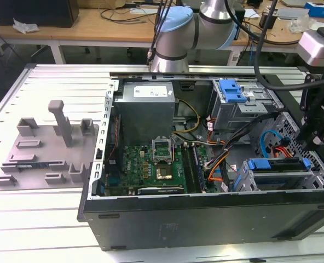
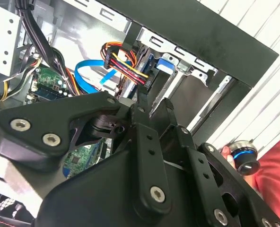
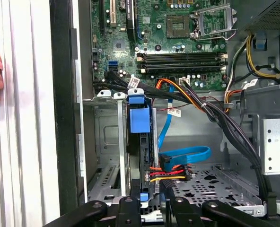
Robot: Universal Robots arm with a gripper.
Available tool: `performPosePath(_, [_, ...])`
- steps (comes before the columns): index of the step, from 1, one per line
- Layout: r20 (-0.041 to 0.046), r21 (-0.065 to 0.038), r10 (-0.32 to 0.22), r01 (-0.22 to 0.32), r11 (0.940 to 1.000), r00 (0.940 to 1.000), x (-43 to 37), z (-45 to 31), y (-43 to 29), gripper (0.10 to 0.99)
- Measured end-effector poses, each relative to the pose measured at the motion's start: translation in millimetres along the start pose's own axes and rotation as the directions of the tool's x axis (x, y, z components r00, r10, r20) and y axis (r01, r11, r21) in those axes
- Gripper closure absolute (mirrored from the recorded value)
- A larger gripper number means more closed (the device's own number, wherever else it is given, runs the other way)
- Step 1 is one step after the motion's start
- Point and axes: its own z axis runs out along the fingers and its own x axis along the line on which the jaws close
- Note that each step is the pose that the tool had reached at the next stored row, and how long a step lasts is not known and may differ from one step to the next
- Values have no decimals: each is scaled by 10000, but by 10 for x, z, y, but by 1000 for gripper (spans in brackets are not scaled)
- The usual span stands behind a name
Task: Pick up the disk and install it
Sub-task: 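Insert the second disk wire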
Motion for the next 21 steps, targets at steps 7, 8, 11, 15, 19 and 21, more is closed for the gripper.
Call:
performPosePath(7, [0,1,0,0,10000,10000,0,-8,0,784])
performPosePath(8, [-38,3,1,-1,10000,10000,-26,-10,1,784])
performPosePath(11, [-321,14,0,0,10000,9995,-179,-11,8,784])
performPosePath(15, [-490,-30,-9,7,10000,9988,-227,-11,10,784])
performPosePath(19, [-662,-47,-14,11,10000,9978,-313,-12,15,784])
performPosePath(21, [-734,-44,-15,12,10000,9973,-348,-13,16,784])
